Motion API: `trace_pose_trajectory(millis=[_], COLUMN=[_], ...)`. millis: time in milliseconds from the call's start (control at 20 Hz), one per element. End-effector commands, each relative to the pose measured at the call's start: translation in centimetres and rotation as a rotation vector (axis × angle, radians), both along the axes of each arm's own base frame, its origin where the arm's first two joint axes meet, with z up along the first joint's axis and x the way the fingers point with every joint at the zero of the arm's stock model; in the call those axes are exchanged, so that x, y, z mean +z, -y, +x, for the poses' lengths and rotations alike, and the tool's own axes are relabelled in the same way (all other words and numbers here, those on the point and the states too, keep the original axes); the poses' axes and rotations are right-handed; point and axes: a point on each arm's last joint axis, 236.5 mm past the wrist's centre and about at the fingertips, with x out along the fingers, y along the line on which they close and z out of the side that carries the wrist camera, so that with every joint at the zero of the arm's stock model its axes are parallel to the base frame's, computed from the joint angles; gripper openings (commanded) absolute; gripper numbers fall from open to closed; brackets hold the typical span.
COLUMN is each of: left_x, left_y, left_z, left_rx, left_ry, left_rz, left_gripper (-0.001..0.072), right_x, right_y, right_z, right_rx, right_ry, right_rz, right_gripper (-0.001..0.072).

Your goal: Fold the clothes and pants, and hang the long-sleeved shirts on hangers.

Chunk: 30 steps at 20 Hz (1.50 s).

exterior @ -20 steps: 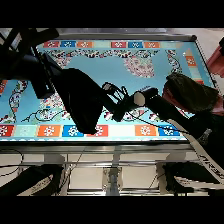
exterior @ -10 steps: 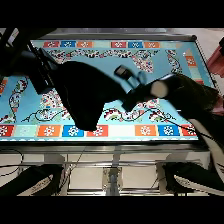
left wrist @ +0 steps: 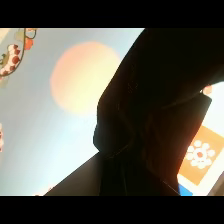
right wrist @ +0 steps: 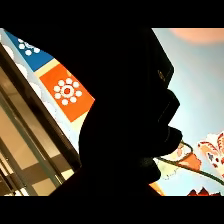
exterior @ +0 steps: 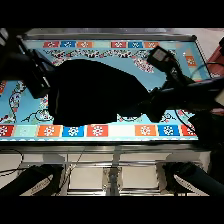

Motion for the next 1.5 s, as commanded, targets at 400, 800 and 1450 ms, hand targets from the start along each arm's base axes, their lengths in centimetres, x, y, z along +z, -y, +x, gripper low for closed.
trace_pose_trajectory(millis=[400,800,1450], left_x=[3.6,-7.8,-23.2], left_y=[2.7,-1.3,-5.2], left_z=[-6.0,2.0,15.4], left_rx=[0.066,0.487,0.573], left_ry=[-0.167,-0.395,-0.298], left_rz=[-0.374,-0.185,-0.085], left_gripper=[0.0084,0.0084,0.0085], right_x=[11.6,5.4,-5.5], right_y=[0.7,0.7,0.8], right_z=[-5.5,-0.3,17.8], right_rx=[-0.022,-0.136,-0.339], right_ry=[0.065,-0.093,0.064], right_rz=[0.212,0.04,-0.242], right_gripper=[0.0014,0.0013,0.0014])
